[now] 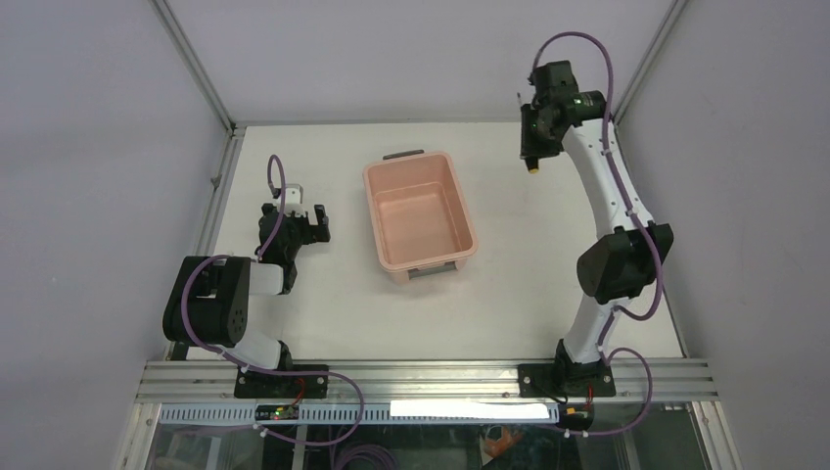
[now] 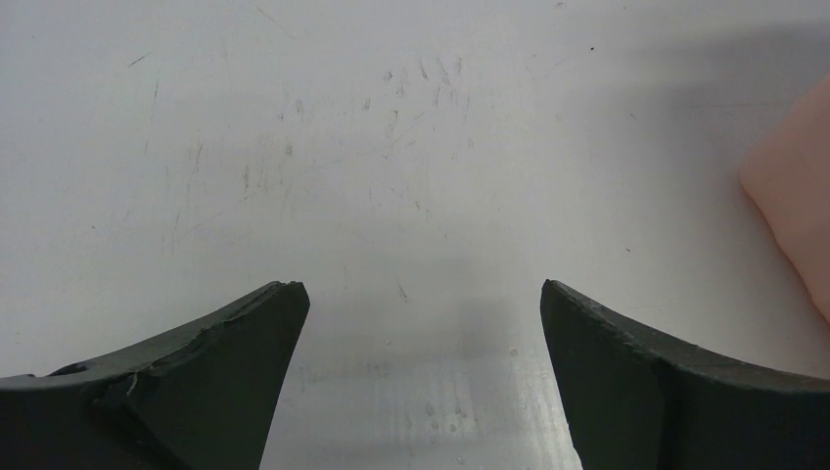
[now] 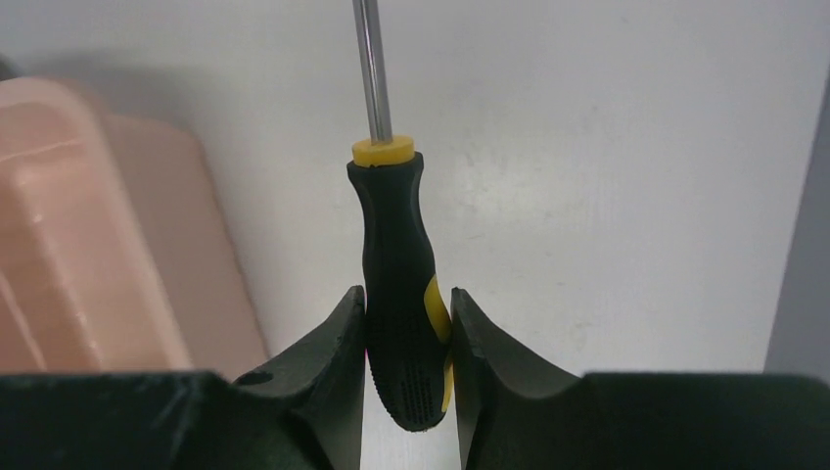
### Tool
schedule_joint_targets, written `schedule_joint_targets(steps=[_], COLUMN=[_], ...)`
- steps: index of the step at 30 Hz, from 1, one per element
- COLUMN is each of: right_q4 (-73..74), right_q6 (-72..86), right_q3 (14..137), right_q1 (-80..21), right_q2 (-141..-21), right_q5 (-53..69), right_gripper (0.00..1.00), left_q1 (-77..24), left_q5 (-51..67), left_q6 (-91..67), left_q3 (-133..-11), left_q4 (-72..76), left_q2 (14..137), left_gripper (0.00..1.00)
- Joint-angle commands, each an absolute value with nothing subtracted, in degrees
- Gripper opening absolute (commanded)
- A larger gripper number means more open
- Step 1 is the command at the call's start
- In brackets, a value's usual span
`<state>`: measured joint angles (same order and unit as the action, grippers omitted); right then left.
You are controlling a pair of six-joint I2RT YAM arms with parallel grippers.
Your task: Put the screwdriver in the bin
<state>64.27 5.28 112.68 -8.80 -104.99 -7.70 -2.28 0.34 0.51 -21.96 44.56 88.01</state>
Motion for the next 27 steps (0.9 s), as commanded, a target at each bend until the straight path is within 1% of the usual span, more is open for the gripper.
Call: schedule_joint_targets(steps=[1, 6, 11, 13, 16, 17, 20, 23, 27], right_q4=[68.1, 66.9, 64.2, 61.6, 56.6, 55.1, 51.6, 48.6, 42.4], right_q6=[5.9, 6.2, 9.5, 11.6, 11.6, 11.2, 11.8, 13.3, 13.4], right_q3=[120.9, 126.4, 128.9, 126.4, 119.6, 117.3, 111.0, 105.3, 96.2], right_q1=[-17.8, -28.0, -34.0, -35.7, -38.2, -39.1, -40.8, -41.9, -43.5], right_q2=[-102.7, -104.3, -107.3, -107.6, -107.2, -107.0, -106.5, -106.1, -105.3], right_q5=[-7.3, -4.4, -0.7, -0.5, -0.6, 1.5, 2.3, 0.5, 3.7], right_gripper=[0.02, 0.02, 0.03, 0.03, 0.03, 0.03, 0.03, 0.02, 0.04], left_q1=[-2.6, -2.6, -2.6, -2.7, -2.7, -2.6, -2.7, -2.7, -2.7], left_q5=[0.9, 0.9, 0.9, 0.9, 0.9, 0.9, 0.9, 0.9, 0.9], left_q6=[-0.5, -0.5, -0.5, -0.5, -0.5, -0.5, -0.5, -0.5, -0.5], left_q3=[-22.0, -22.0, -22.0, -22.0, -22.0, -22.0, -22.0, -22.0, -22.0], left_q4=[46.1, 46.1, 46.1, 46.1, 46.1, 46.1, 46.1, 46.1, 46.1], left_q2=[86.4, 86.3, 86.3, 86.4, 86.4, 86.4, 86.4, 86.4, 86.4], left_gripper=[0.99, 0.99, 0.99, 0.99, 0.99, 0.99, 0.99, 0.99, 0.99])
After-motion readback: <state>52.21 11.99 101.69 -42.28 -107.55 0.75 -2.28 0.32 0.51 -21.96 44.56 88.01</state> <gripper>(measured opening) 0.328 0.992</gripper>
